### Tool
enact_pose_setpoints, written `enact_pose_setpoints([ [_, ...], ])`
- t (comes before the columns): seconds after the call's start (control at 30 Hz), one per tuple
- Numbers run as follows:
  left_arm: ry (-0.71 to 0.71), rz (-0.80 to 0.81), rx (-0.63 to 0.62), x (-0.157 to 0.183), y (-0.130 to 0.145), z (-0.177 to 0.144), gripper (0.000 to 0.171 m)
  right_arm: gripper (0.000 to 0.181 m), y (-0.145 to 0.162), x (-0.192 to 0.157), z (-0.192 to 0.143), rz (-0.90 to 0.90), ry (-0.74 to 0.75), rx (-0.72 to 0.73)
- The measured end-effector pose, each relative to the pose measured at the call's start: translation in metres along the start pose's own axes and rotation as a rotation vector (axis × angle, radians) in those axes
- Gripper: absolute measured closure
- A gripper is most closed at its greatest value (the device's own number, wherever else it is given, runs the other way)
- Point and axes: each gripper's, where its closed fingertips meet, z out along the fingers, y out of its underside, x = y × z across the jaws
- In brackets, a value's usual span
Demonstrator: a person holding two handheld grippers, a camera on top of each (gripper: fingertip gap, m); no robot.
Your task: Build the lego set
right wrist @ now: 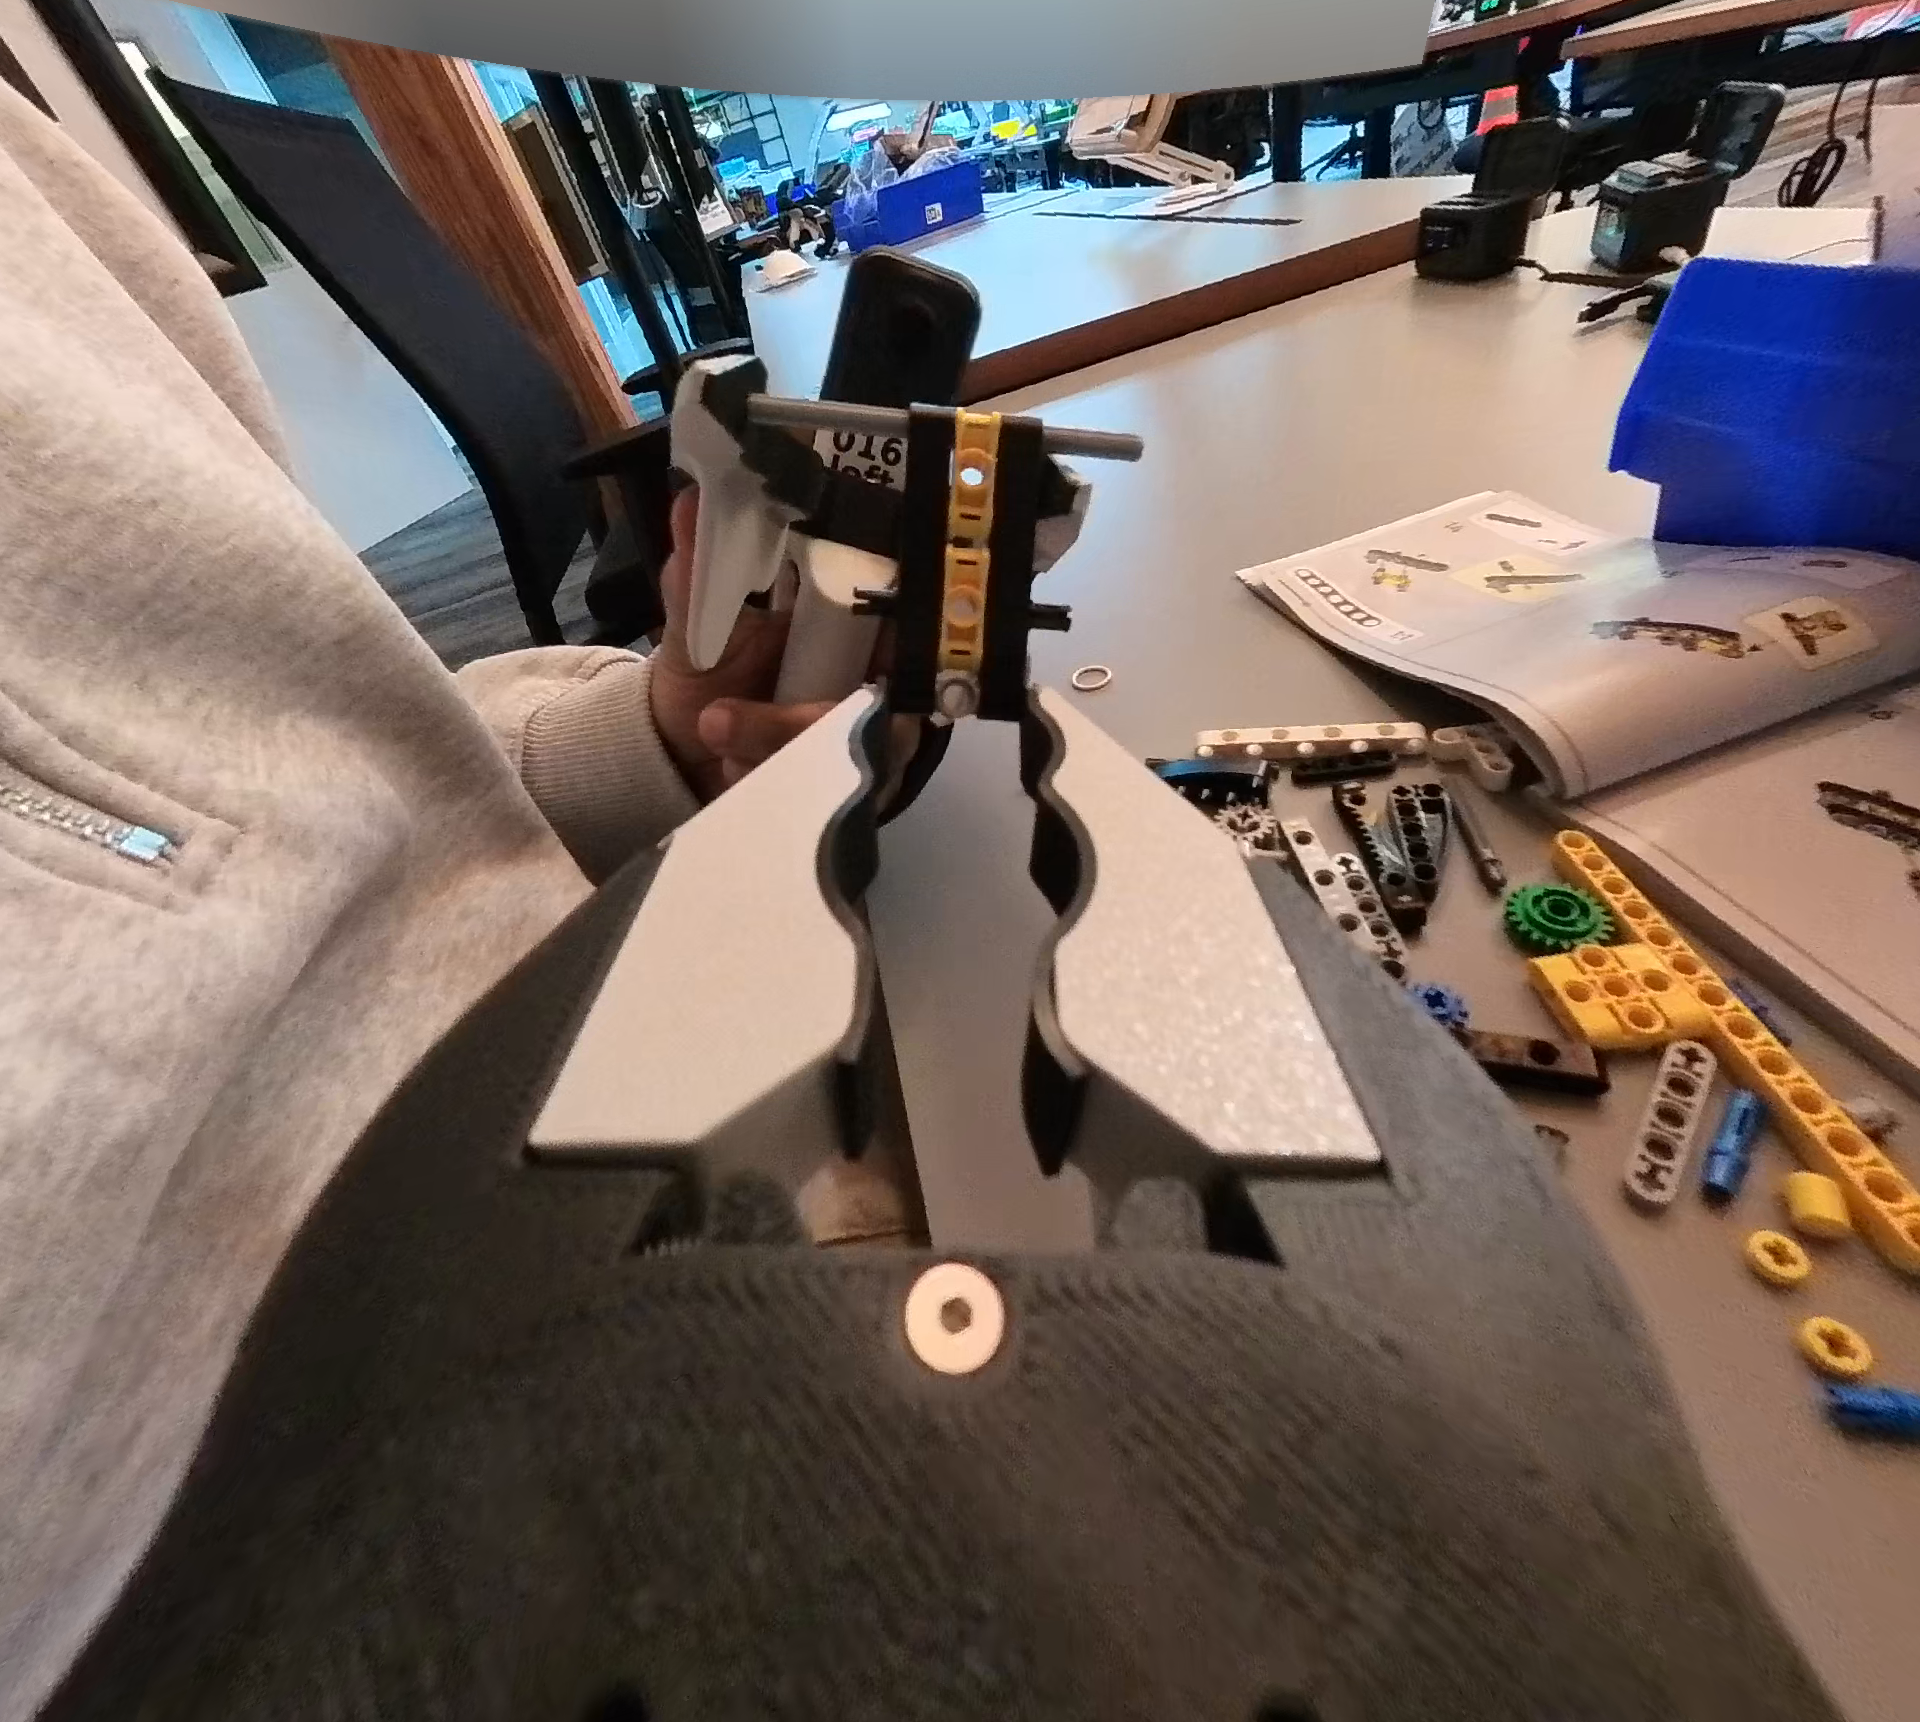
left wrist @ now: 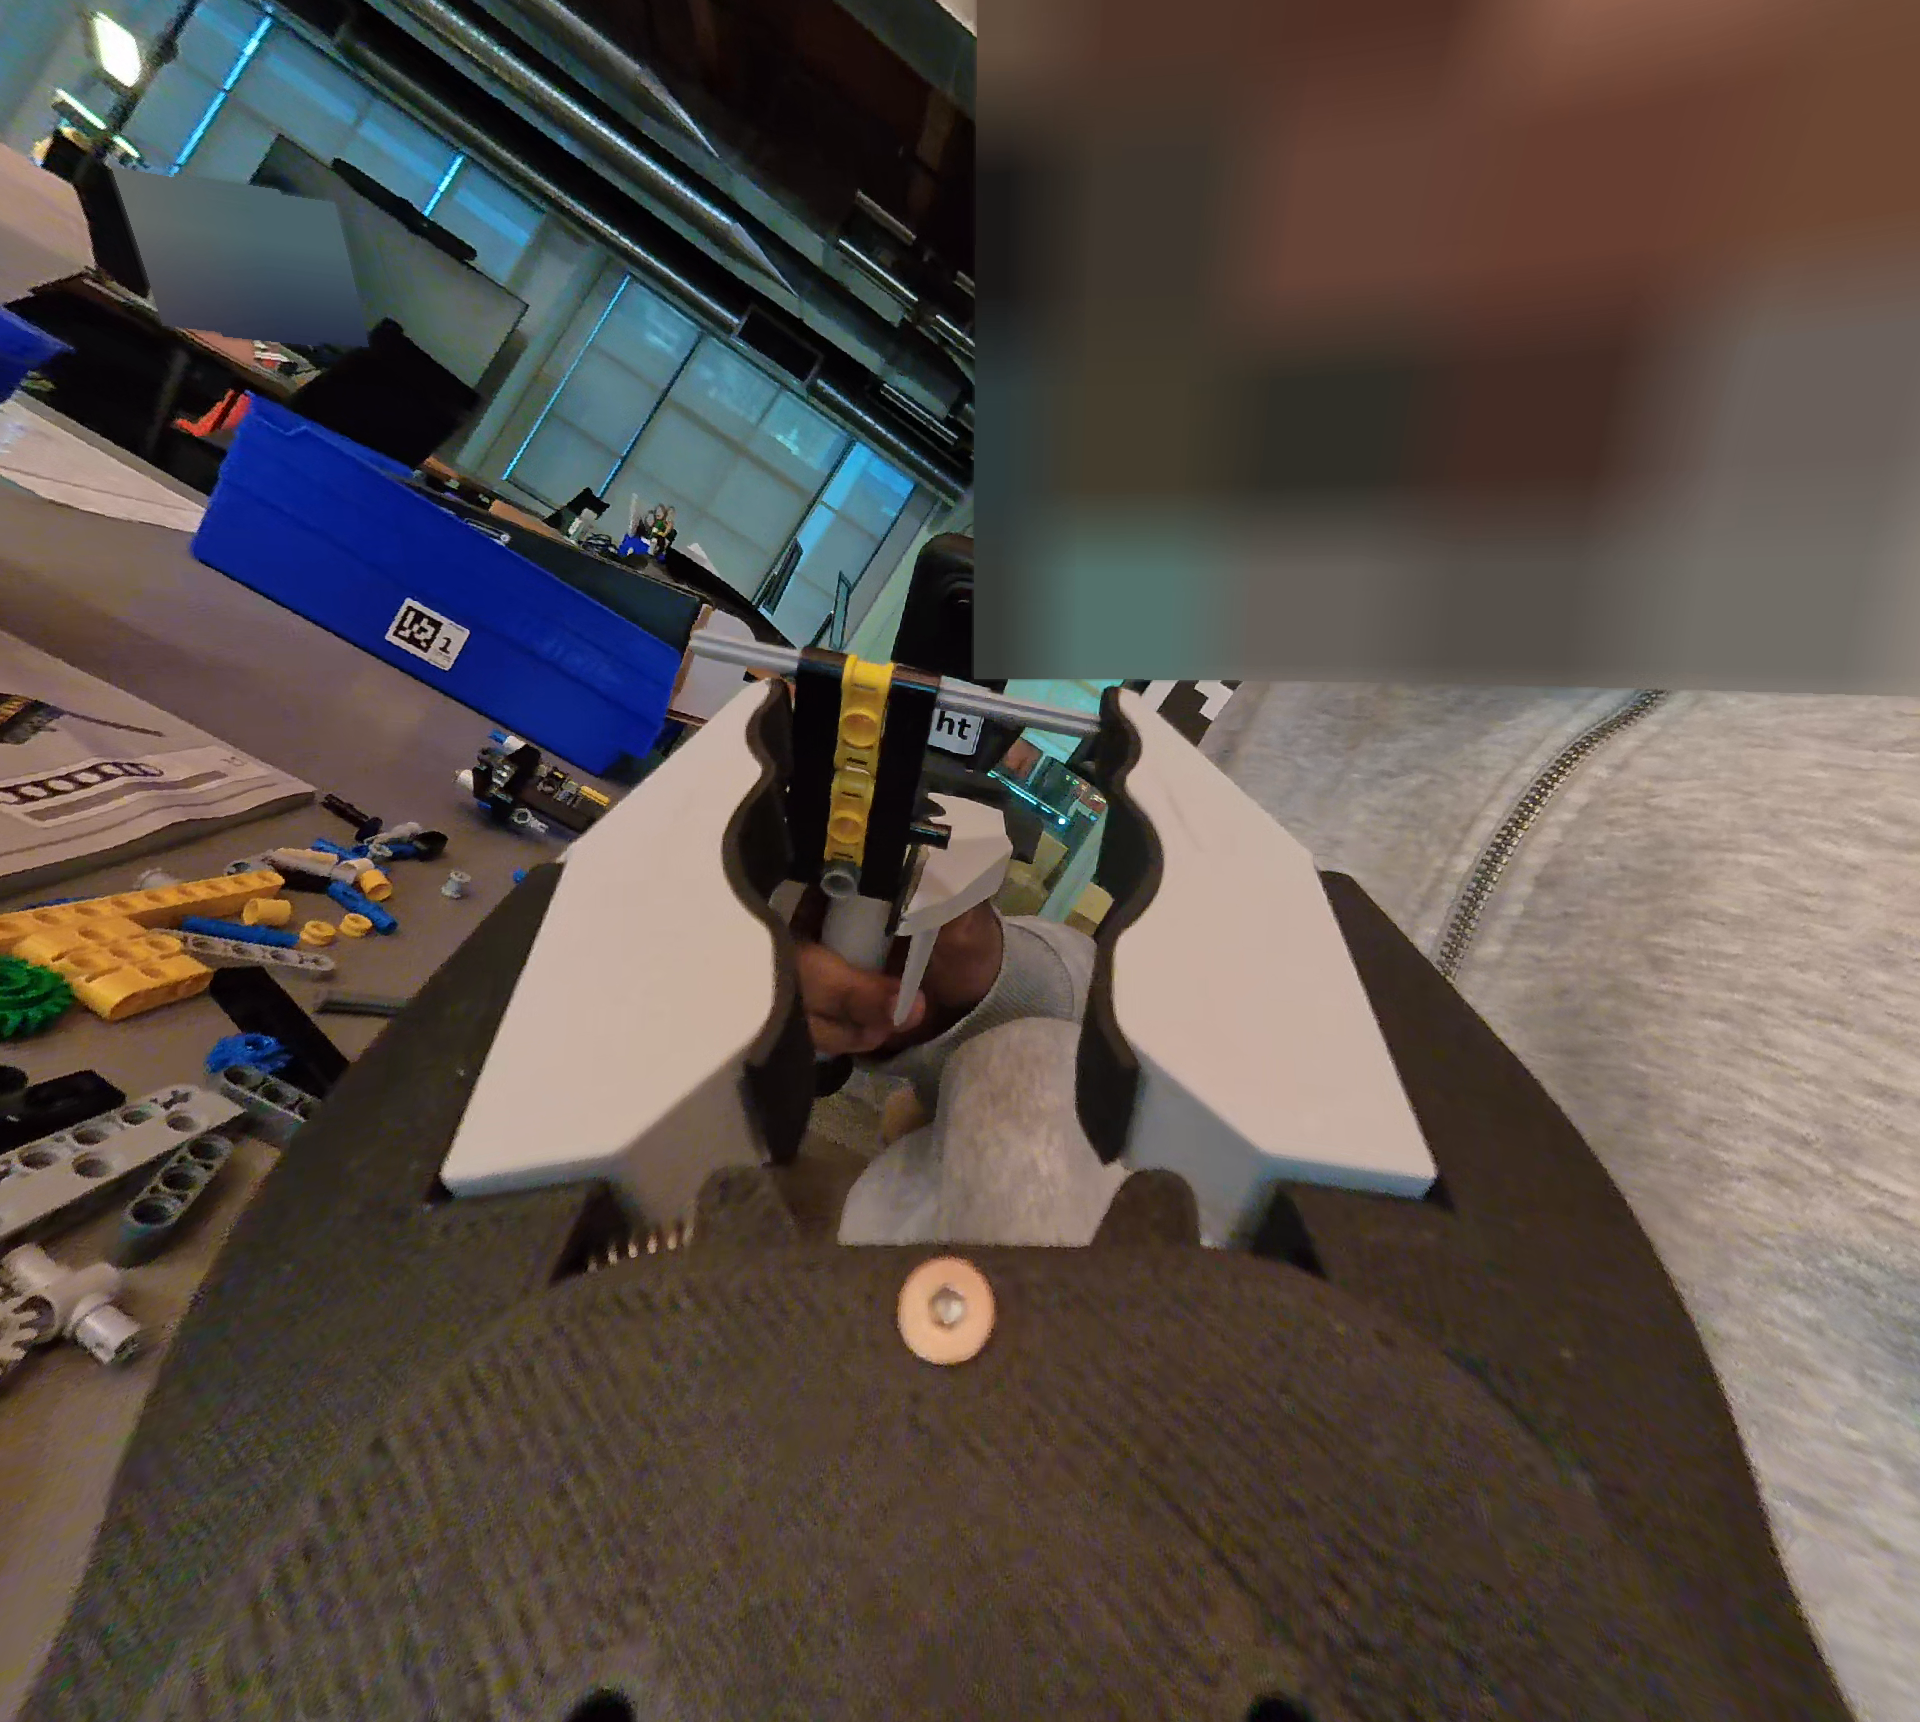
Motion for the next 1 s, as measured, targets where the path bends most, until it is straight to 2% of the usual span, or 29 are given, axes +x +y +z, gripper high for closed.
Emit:
enact_pose_setpoints([
  [1.0, -0.045, 0.016, 0.026, -0.0049, 0.0001, 0.0010, 0.117, 0.158, 0.0003, -0.0005, 0.0000, 0.025, -0.013, 0.014],
])
